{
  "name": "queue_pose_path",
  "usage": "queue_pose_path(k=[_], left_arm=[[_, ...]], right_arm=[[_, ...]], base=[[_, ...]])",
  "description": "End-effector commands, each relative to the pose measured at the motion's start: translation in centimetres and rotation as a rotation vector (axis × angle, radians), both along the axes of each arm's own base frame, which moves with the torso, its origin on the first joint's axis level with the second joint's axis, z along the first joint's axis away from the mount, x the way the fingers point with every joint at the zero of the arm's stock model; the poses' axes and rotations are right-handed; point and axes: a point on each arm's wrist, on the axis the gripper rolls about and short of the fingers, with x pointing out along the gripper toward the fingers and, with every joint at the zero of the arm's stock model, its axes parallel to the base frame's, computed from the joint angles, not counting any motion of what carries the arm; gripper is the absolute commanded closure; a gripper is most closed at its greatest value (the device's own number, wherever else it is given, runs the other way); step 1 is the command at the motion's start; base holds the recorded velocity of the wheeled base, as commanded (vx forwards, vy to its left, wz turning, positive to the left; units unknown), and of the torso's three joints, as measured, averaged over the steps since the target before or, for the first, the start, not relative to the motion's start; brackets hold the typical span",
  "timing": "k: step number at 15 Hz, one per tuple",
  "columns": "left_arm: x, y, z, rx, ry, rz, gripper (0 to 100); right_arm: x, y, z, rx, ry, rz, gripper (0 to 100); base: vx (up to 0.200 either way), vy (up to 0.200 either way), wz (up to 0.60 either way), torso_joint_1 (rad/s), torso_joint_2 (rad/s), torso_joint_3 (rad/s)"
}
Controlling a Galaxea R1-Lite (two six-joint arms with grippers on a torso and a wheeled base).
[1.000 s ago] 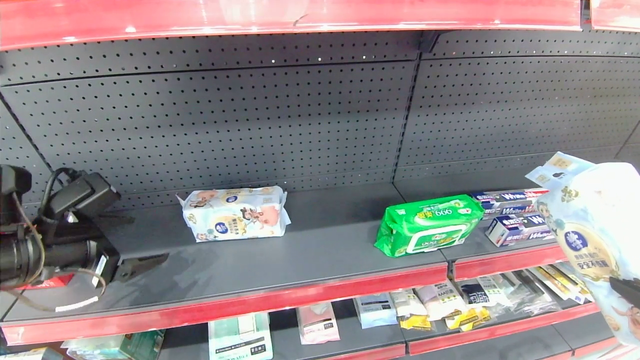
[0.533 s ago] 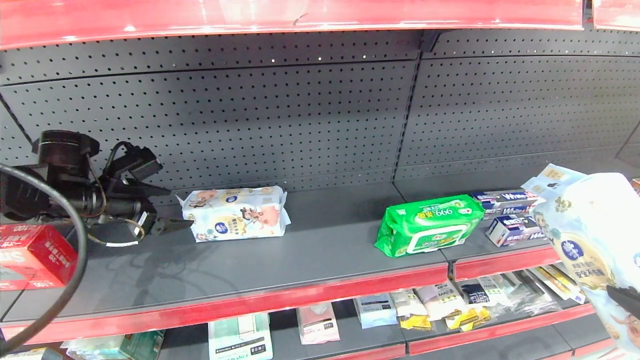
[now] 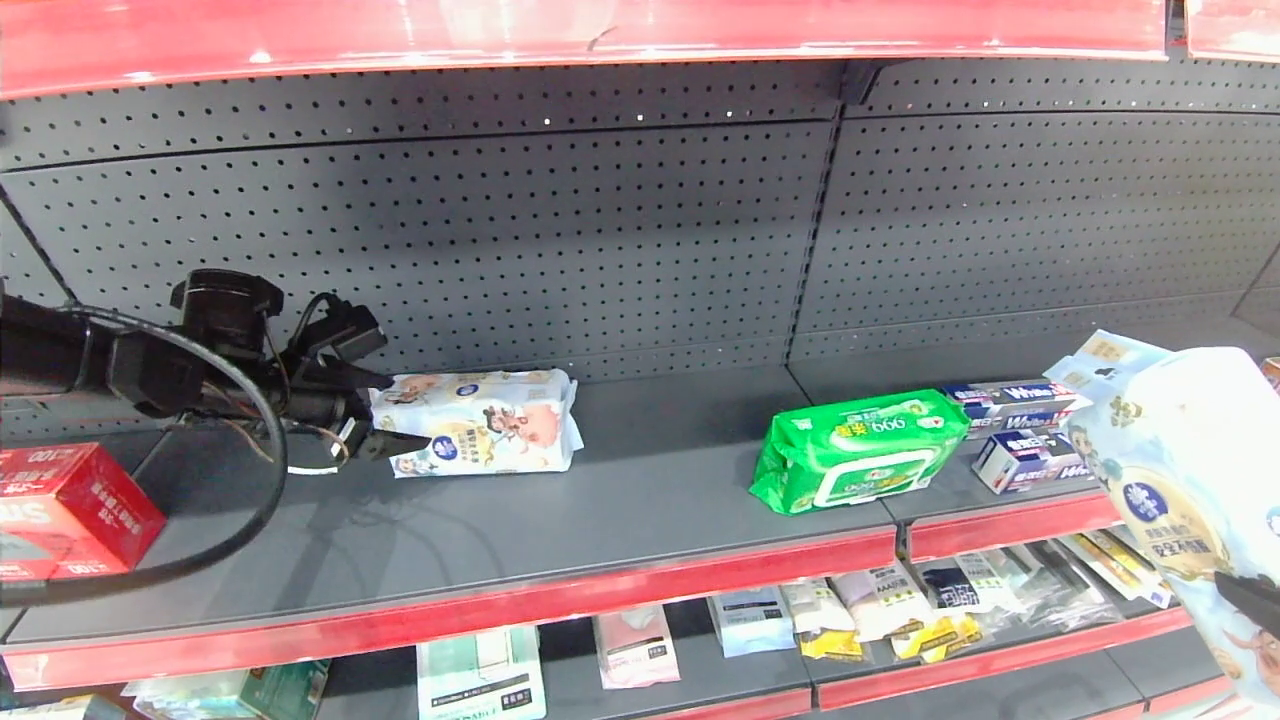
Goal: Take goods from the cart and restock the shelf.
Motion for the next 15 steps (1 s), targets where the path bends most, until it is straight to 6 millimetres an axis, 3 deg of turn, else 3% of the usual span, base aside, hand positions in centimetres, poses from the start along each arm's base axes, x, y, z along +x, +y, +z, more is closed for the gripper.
queue_pose_path(k=[1, 6, 9, 13, 15], left_arm=[[0.6, -0.2, 0.0, -0.001, 0.005, -0.007, 0], [-0.6, 0.0, 2.1, -0.003, 0.007, -0.001, 0], [0.9, 0.5, 4.0, 0.001, -0.034, 0.008, 0], [2.9, 0.4, 3.2, 0.025, -0.031, -0.021, 0], [3.5, 0.3, 1.7, 0.024, 0.005, -0.030, 0]], right_arm=[[0.1, 0.0, 0.0, 0.000, 0.005, 0.000, 100], [0.2, -0.1, -0.1, 0.000, 0.011, -0.004, 100], [0.4, -0.1, -0.1, 0.000, 0.017, -0.004, 100], [0.7, -0.1, -0.3, -0.001, 0.034, -0.003, 100], [0.7, -0.1, -0.3, -0.013, 0.036, 0.004, 100]], base=[[0.000, 0.000, 0.00, 0.000, 0.00, 0.000], [0.000, 0.000, 0.00, 0.000, 0.00, 0.000], [0.000, 0.000, 0.00, 0.000, 0.00, 0.000], [0.000, 0.000, 0.00, 0.000, 0.00, 0.000], [0.000, 0.000, 0.00, 0.000, 0.00, 0.000]])
